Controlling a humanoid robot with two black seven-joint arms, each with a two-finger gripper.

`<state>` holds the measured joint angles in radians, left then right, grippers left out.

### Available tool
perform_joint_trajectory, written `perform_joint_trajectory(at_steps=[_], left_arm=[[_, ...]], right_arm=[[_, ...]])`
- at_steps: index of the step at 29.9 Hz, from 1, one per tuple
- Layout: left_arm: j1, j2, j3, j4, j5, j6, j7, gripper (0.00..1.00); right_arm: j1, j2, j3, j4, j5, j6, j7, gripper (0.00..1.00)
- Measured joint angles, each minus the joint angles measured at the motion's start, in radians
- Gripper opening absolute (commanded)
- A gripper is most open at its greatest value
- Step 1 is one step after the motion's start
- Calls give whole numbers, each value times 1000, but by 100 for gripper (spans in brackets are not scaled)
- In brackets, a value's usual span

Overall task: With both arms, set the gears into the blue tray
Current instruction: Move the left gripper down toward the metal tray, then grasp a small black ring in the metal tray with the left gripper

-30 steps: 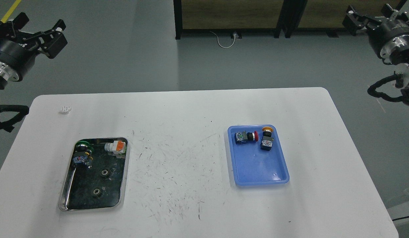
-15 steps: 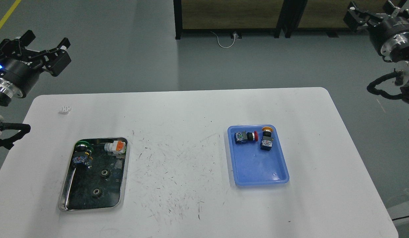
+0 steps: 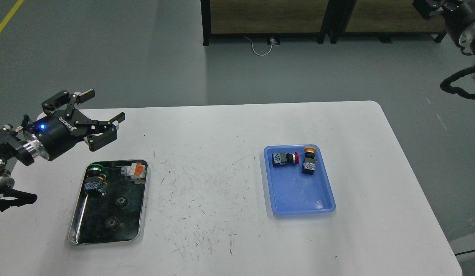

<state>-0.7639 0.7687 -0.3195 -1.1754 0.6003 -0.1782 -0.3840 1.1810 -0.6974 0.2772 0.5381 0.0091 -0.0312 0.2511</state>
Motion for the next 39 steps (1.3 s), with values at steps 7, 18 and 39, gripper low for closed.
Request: perform_joint_trajectory(at_steps=[7, 18, 39], left_arm=[[103, -51, 15, 2, 71, 6, -7, 99], [226, -148, 15, 56, 153, 71, -28, 99], [290, -183, 99, 162, 147, 174, -28, 97]], right_arm=[[0, 3, 0, -3, 0, -6, -10, 100], [16, 14, -42, -4, 0, -54, -19, 100], [29, 44, -66, -11, 2, -75, -21, 100]])
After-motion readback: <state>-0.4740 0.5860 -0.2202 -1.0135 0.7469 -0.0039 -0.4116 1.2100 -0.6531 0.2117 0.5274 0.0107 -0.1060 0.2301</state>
